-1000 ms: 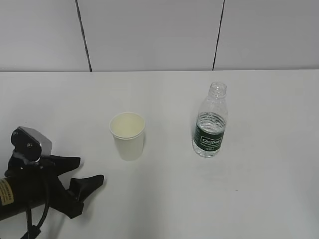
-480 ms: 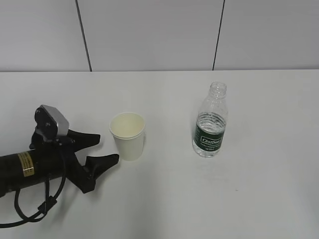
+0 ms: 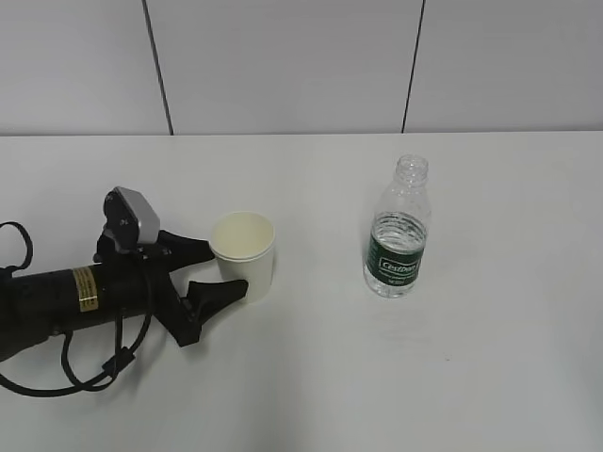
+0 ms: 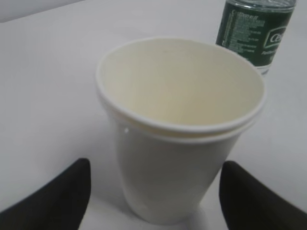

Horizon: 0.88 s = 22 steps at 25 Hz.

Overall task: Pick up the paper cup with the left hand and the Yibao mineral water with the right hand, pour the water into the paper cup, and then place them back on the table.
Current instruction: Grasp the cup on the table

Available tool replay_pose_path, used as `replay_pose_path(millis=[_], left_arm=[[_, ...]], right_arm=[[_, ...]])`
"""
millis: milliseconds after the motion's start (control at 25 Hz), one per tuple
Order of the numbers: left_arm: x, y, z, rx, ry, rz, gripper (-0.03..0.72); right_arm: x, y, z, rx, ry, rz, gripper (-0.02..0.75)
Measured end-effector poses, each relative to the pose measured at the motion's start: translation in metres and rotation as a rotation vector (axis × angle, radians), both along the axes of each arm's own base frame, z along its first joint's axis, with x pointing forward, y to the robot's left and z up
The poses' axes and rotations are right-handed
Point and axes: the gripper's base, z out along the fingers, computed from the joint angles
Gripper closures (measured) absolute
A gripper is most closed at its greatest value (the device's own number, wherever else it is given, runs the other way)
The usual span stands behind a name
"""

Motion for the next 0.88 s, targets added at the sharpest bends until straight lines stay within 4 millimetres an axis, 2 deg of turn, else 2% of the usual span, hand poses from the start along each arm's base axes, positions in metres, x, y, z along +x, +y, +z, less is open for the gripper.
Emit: replay_pose_path(millis=[240, 560, 880], left_arm=[[0.009, -0.004, 0.001, -0.001, -0.027, -0.047, 0.142], [0.005, -0.019, 0.002, -0.003, -0.034, -0.107, 0.142], [0.010, -0.027, 0.004, -0.020, -0.047, -0.078, 0.142]], right_arm=[[0.000, 0.000, 0.000, 0.000, 0.000, 0.000, 0.146], [0.000, 0.000, 0.000, 0.000, 0.000, 0.000, 0.146], [0.000, 0.000, 0.000, 0.000, 0.000, 0.000, 0.146]])
